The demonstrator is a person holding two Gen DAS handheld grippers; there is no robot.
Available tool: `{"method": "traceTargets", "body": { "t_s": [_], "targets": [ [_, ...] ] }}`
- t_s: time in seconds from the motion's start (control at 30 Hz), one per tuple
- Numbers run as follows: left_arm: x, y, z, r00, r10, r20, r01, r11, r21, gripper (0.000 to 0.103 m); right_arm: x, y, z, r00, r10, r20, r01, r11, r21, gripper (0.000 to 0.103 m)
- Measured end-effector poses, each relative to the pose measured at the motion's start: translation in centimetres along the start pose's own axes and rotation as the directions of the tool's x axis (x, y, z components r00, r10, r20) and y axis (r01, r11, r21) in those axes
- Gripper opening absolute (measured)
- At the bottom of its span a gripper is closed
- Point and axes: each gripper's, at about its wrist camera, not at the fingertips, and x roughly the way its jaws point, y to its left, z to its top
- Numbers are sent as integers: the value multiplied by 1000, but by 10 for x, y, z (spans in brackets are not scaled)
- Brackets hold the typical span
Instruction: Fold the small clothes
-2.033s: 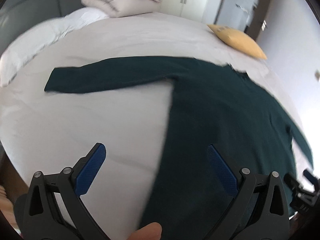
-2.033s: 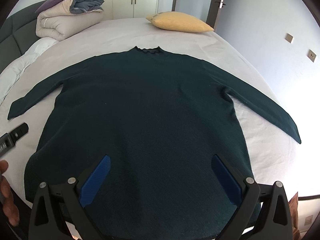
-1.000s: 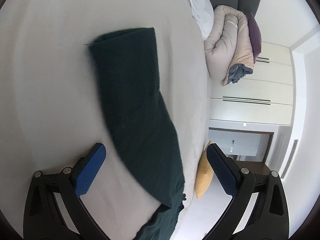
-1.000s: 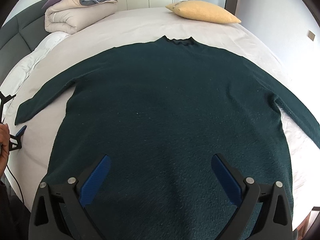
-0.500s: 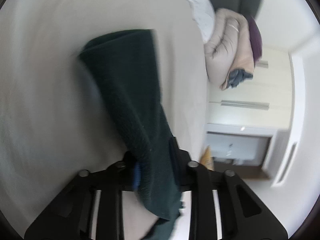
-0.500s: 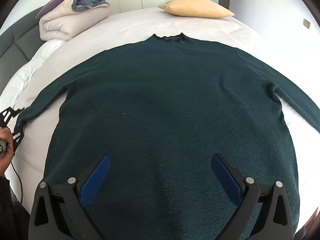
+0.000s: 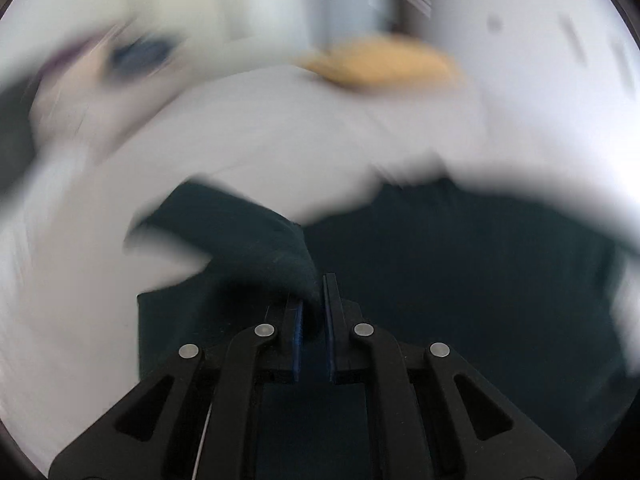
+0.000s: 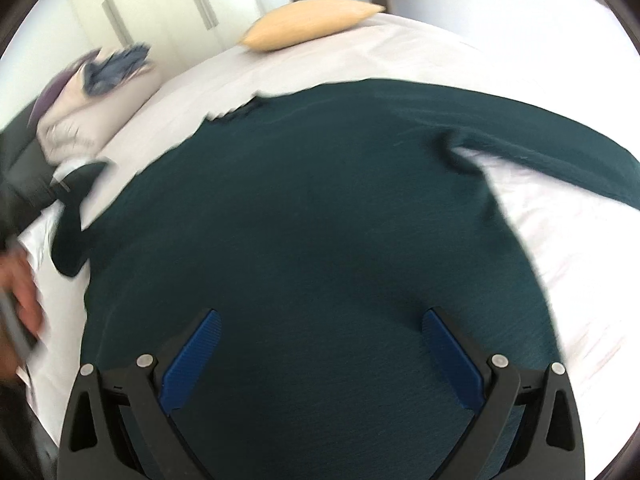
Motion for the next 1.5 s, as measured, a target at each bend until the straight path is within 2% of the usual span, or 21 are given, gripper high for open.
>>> {"method": "traceTargets", "body": {
  "t_s": [0.07,0.13,0.2,0.33,0.4,0.47,0.5,0.63,0.73,0.8,0.83,1.03,1.07,1.13,1.2,1.23,1.27,1.33,1.37,1.43,1.5],
  "targets": [
    [21,-36,-15,998,50,-40,-46,993,107,8,-1,-13,11,1000,9,13,-9,1000,15,103],
    [38,-51,-29,995,51,-80,-39,990,137,8,0,-23,23,999,33,17,-33,999,26,103],
    [44,-55,-38,993,93,-68,-80,981,178,8,3,-27,34,997,70,17,-71,997,39,103],
    [50,-40,-40,997,53,-60,-47,993,105,8,29,-14,60,978,205,-30,-202,976,77,103],
    [54,-38,-41,998,37,-41,-34,997,71,8,47,-1,74,936,343,-74,-333,935,120,100],
    [57,-37,-45,999,45,-14,-44,997,71,8,72,17,90,870,477,-124,-456,875,161,90],
    [53,-39,-49,999,44,-7,-43,997,66,8,85,27,97,854,497,-156,-469,864,183,83],
    [34,-34,-63,1000,-19,11,19,1000,-14,8,140,63,109,778,567,-269,-503,820,272,78],
    [24,-22,-72,997,-73,22,75,994,-76,8,166,79,111,762,573,-302,-492,815,305,78],
    [23,-15,-74,995,-95,33,98,990,-104,8,170,90,111,768,572,-288,-497,816,294,77],
    [23,-13,-75,994,-104,35,107,988,-113,8,172,94,113,763,578,-289,-507,813,286,77],
    [19,-3,-79,991,-126,47,131,980,-147,8,183,107,122,762,563,-318,-503,825,257,53],
    [19,-2,-79,991,-126,47,132,980,-149,8,184,109,122,767,555,-322,-500,832,241,48],
    [22,-2,-77,991,-128,44,133,979,-153,8,182,113,122,793,508,-338,-477,861,175,35],
    [22,-2,-75,990,-133,38,138,978,-158,9,178,114,123,822,457,-340,-447,888,111,11],
    [21,0,-74,988,-148,34,152,974,-169,9,176,113,125,825,455,-334,-451,887,97,10],
    [20,6,-72,984,-173,32,176,965,-194,9,174,110,127,829,456,-324,-453,887,88,9],
    [11,25,-72,959,-278,62,283,909,-305,9,165,105,134,849,440,-292,-447,893,46,8],
    [6,34,-71,951,-299,83,309,887,-343,9,161,102,138,860,429,-276,-439,898,31,8],
    [-12,52,-73,951,-279,133,309,866,-392,9,152,91,149,889,395,-232,-405,914,8,8],
    [-26,76,-77,942,-273,194,333,832,-444,9,147,76,157,898,384,-216,-392,920,6,8]
  ]
}}
